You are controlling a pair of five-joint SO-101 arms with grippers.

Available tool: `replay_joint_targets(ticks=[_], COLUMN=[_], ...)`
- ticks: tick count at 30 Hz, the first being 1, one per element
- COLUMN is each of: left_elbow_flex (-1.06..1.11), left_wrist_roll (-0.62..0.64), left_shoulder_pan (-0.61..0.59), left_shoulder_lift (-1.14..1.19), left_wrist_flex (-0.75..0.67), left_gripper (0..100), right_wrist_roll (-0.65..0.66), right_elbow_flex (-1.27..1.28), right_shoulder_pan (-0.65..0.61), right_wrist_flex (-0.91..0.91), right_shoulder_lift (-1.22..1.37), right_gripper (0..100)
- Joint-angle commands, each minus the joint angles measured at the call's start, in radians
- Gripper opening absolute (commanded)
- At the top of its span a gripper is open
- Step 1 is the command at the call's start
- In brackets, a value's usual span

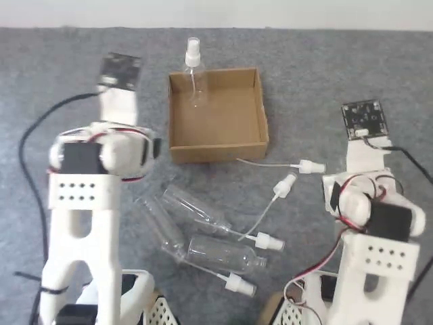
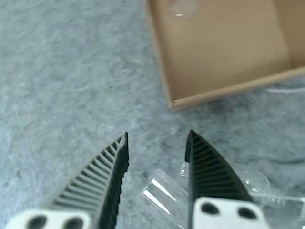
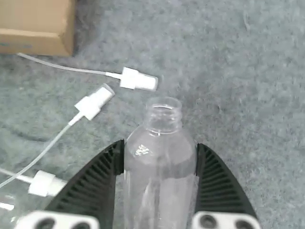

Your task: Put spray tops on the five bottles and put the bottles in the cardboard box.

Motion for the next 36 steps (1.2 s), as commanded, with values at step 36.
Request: replay_joint_targets(ticks=[36], left_elbow_flex=[-0.377], left_wrist_roll=[0.207], left_shoulder_pan=[0.703], left_shoulder_lift=[0.700], left_wrist_flex=[-0.184], left_gripper=[25], right_wrist_roll=[-0.123], right_elbow_flex=[0.331], right_shoulder_pan=[0.128], right_wrist_flex=[-0.239], right_shoulder_lift=[-0.578], right_gripper=[10.4])
